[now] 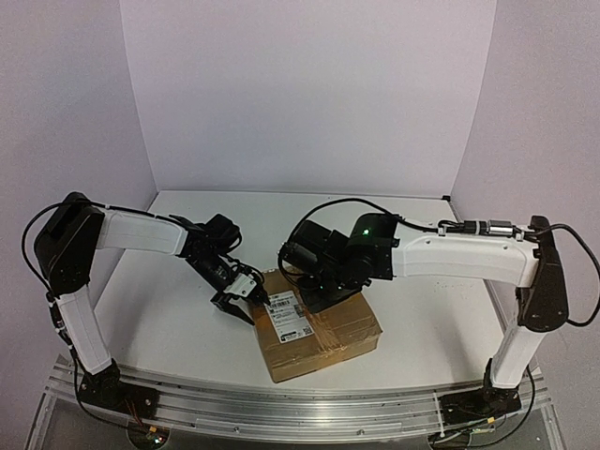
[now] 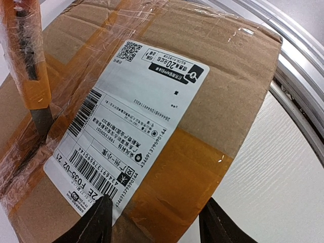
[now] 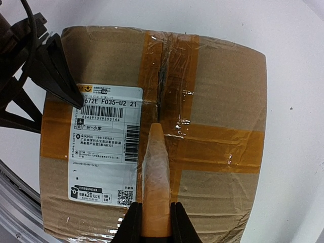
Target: Unpack the express box
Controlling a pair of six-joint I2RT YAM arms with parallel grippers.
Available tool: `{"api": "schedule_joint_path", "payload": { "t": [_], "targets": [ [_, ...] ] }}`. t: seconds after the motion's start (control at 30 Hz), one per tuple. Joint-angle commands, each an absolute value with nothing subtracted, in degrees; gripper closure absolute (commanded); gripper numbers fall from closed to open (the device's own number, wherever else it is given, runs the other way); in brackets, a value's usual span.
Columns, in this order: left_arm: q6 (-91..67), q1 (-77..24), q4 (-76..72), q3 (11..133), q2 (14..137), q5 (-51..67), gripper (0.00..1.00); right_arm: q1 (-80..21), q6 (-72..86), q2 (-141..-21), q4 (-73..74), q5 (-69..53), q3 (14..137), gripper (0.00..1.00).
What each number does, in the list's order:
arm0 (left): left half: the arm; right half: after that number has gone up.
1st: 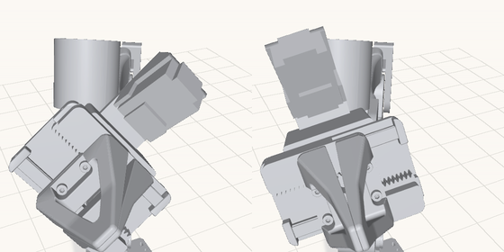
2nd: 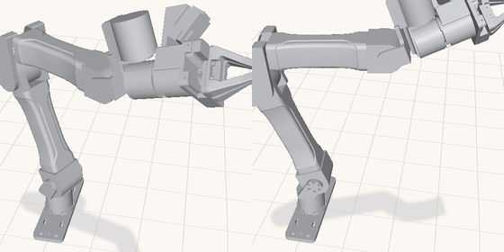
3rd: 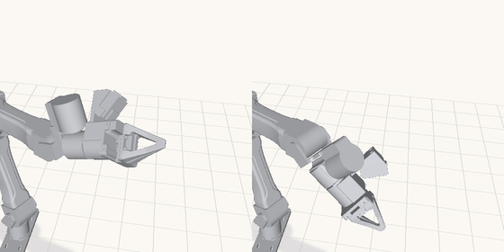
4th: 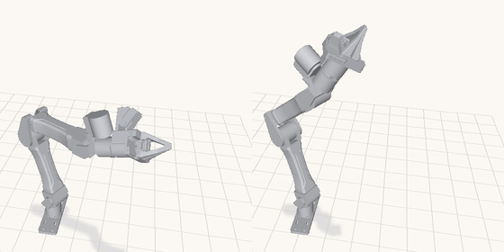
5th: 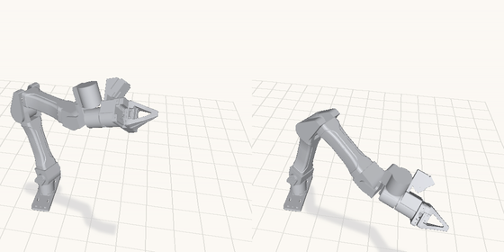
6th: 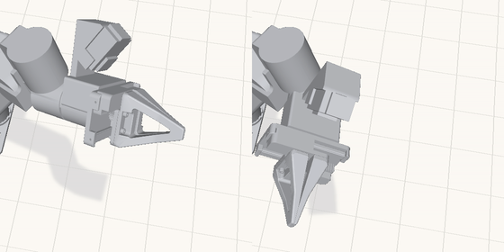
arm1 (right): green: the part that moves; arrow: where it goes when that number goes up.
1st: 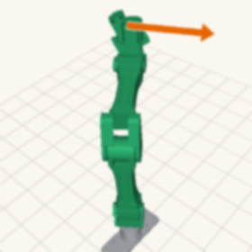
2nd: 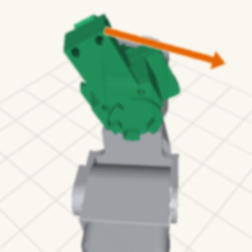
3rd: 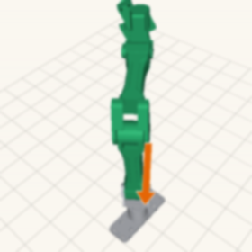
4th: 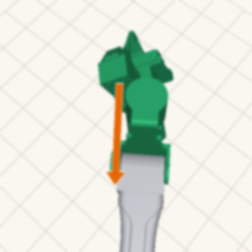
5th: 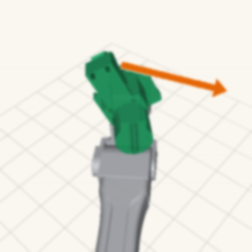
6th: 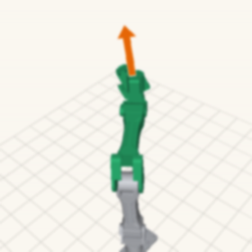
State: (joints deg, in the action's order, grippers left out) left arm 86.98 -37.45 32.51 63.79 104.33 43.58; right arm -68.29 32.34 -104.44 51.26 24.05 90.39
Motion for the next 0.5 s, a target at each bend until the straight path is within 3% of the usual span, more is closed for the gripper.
{"api": "schedule_joint_path", "payload": {
  "t": [0.0, 0.47],
  "targets": [
    [79.67, -33.52, 37.95, 62.53, 109.77, 25.76, 0.44, -72.46, 30.44, -103.85, 73.01, 5.76, 88.85, 1.00],
    [78.83, -32.87, 39.36, 62.69, 109.33, 26.78, 0.44, -72.73, 32.44, -100.56, 72.12, 4.05, 87.50, 1.00]
  ]
}}
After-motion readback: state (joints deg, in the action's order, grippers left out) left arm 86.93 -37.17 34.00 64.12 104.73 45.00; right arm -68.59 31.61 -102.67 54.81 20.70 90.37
